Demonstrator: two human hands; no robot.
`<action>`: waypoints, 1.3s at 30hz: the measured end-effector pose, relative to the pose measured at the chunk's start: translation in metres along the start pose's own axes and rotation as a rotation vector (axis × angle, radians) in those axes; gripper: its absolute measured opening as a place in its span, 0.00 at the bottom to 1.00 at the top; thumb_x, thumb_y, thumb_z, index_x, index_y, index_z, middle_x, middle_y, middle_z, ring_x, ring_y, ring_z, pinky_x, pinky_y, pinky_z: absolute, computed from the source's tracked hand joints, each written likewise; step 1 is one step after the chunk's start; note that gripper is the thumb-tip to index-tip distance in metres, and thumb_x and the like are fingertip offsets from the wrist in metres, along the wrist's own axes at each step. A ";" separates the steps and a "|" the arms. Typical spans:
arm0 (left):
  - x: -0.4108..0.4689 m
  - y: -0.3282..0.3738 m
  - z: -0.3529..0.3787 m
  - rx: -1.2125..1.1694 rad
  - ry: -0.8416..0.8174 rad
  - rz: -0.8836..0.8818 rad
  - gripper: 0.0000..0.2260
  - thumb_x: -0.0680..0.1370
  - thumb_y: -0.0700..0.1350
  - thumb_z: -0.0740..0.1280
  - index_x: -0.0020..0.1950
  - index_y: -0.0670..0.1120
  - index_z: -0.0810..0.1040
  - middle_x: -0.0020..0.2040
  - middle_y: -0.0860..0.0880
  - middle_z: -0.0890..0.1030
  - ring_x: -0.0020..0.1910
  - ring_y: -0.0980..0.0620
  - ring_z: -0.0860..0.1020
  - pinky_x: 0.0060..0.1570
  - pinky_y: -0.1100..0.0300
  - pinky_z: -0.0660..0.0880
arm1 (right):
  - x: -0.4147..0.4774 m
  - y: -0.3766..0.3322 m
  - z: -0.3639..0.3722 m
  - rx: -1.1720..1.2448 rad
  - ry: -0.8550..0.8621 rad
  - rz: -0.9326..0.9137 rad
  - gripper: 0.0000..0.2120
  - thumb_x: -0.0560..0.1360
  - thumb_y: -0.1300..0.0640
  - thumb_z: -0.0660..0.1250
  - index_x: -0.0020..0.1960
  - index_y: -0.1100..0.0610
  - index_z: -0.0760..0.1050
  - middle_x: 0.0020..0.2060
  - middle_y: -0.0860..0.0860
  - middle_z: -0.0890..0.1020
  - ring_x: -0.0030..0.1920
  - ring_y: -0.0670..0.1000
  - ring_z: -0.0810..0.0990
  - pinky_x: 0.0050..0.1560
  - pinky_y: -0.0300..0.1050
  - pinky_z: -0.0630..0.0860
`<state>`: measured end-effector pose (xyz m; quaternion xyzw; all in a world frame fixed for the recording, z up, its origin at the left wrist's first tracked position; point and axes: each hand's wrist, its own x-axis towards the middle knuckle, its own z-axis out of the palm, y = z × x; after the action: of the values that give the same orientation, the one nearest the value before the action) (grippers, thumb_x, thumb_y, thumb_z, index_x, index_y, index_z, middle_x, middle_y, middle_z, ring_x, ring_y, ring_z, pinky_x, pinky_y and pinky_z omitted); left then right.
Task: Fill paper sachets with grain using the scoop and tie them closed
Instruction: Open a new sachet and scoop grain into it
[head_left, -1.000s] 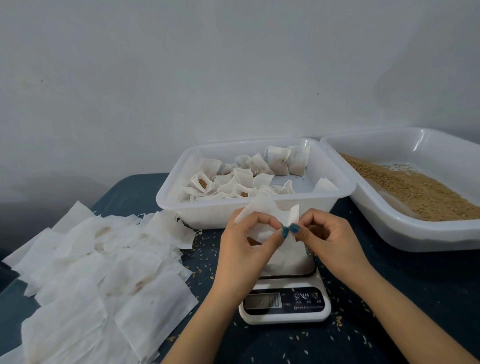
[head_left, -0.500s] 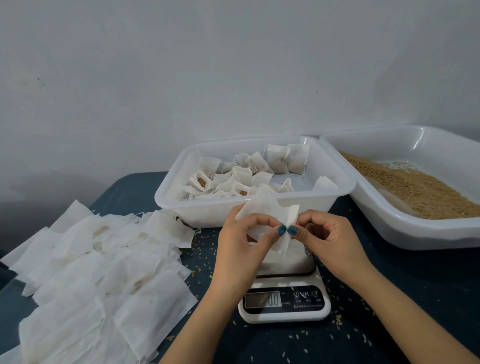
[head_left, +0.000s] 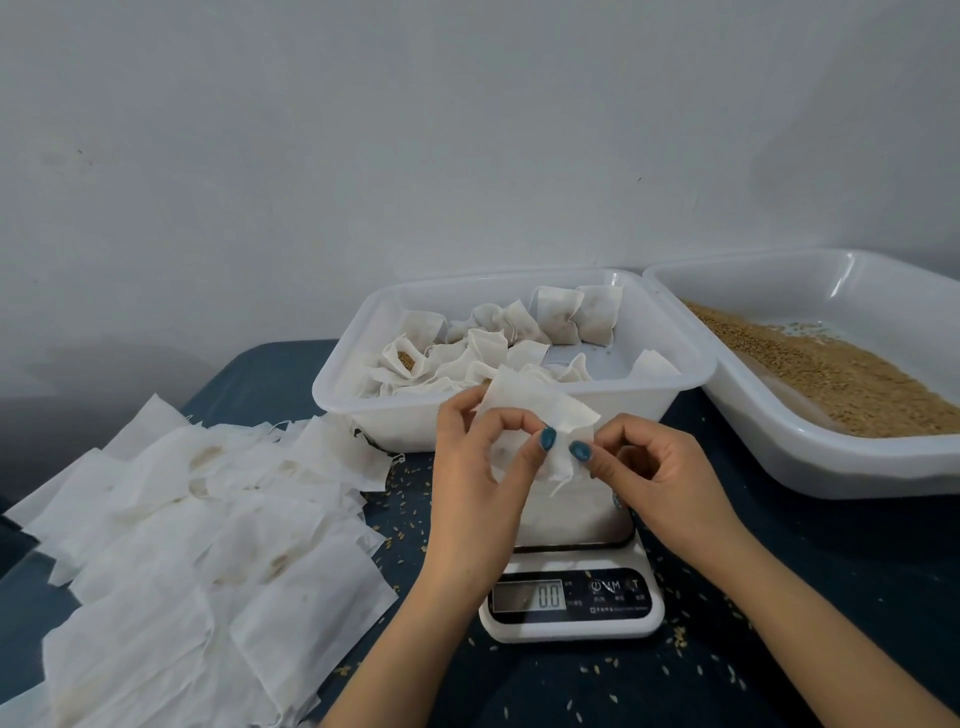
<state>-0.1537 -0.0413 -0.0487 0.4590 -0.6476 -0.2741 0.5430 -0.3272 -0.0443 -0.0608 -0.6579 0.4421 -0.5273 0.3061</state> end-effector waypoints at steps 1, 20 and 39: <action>0.000 0.000 -0.001 0.018 0.029 0.020 0.03 0.76 0.50 0.71 0.45 0.59 0.80 0.65 0.60 0.66 0.67 0.65 0.66 0.63 0.49 0.72 | 0.000 0.002 0.000 -0.012 0.008 0.005 0.09 0.72 0.46 0.72 0.35 0.48 0.78 0.28 0.45 0.78 0.26 0.42 0.72 0.30 0.35 0.70; -0.006 0.001 0.003 0.161 0.067 0.212 0.01 0.78 0.53 0.70 0.47 0.58 0.79 0.66 0.60 0.65 0.69 0.61 0.61 0.60 0.58 0.70 | -0.011 0.000 0.002 -0.585 0.157 -0.603 0.08 0.74 0.64 0.65 0.49 0.55 0.81 0.45 0.43 0.80 0.32 0.43 0.75 0.31 0.39 0.73; -0.003 0.006 -0.001 -0.035 0.047 0.034 0.04 0.74 0.59 0.68 0.44 0.61 0.79 0.63 0.60 0.71 0.70 0.61 0.63 0.66 0.61 0.64 | -0.008 0.000 0.003 -0.620 0.137 -0.618 0.12 0.77 0.46 0.70 0.51 0.54 0.82 0.47 0.46 0.83 0.35 0.41 0.78 0.34 0.39 0.77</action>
<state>-0.1544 -0.0356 -0.0442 0.4446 -0.6374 -0.2651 0.5708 -0.3250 -0.0367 -0.0646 -0.7834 0.3810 -0.4790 -0.1078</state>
